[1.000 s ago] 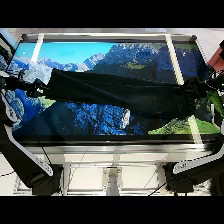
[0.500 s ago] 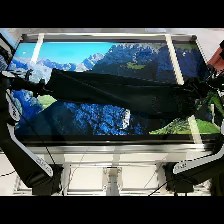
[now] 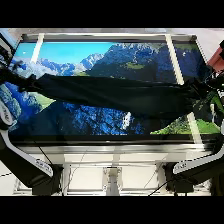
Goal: Fold the clothes and pants, and hang the long-sleeved shirts on hangers.
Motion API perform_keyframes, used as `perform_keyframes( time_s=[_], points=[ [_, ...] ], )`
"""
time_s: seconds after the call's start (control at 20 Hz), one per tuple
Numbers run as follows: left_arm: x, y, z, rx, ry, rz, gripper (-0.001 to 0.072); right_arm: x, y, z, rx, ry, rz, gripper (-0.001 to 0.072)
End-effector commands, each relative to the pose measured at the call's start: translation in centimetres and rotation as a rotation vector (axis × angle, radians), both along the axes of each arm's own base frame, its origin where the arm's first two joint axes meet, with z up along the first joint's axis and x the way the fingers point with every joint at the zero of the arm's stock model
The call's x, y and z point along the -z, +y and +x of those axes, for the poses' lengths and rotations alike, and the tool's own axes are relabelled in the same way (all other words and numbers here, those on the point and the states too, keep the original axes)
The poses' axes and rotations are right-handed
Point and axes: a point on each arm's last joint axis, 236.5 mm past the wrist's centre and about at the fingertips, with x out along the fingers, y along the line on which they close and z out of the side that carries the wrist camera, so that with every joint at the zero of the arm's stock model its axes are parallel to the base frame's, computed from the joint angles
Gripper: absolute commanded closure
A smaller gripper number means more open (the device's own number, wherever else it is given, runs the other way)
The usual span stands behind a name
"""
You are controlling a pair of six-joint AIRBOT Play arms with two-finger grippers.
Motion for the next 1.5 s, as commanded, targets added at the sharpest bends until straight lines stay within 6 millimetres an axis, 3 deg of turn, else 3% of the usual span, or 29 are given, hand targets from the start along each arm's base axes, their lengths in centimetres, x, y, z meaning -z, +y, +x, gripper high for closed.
perform_keyframes(
  time_s=[0.0,0.1,0.25,0.4,0.5,0.8,1.0,1.1,1.25,1.45],
  points=[
    [-5.8,3.9,-2.6,0.003,-0.049,0.25,0.0683,-0.1,1.1,-0.9,-0.041,0.036,0.022,0.0029],
    [-8.2,2.4,-2.8,0.021,-0.096,0.233,0.0683,-0.1,1.8,-0.8,-0.063,0.034,0.019,0.0029],
    [-10.2,-2.9,-1.9,0.134,-0.157,0.188,0.0683,-0.1,3.2,-0.5,-0.113,0.026,0.015,0.0029],
    [-10.4,-10.0,-1.0,0.294,-0.177,0.178,0.0683,-0.1,4.6,-0.2,-0.157,0.018,0.01,0.0029],
    [-10.2,-16.0,-0.9,0.429,-0.185,0.171,0.0683,-0.1,5.2,0.0,-0.183,0.007,0.004,0.003],
    [-7.6,-32.6,-0.8,0.769,-0.296,0.238,0.0682,-0.1,5.8,-0.2,-0.2,0.014,0.009,0.003],
    [-3.1,-42.8,-3.0,0.861,-0.26,0.054,0.0683,-0.2,6.1,-0.9,-0.216,0.038,0.025,0.003],
    [-1.8,-47.6,-3.1,0.865,-0.295,-0.065,0.0683,-0.2,6.2,-1.0,-0.217,0.045,0.03,0.0029],
    [-0.1,-51.7,-3.4,0.817,-0.283,-0.199,0.0683,-0.3,6.3,-1.2,-0.216,0.056,0.035,0.0029],
    [3.6,-50.5,-6.7,0.844,-0.069,-0.194,0.0681,-0.3,6.4,-1.3,-0.219,0.059,0.037,0.003]
  ],
)
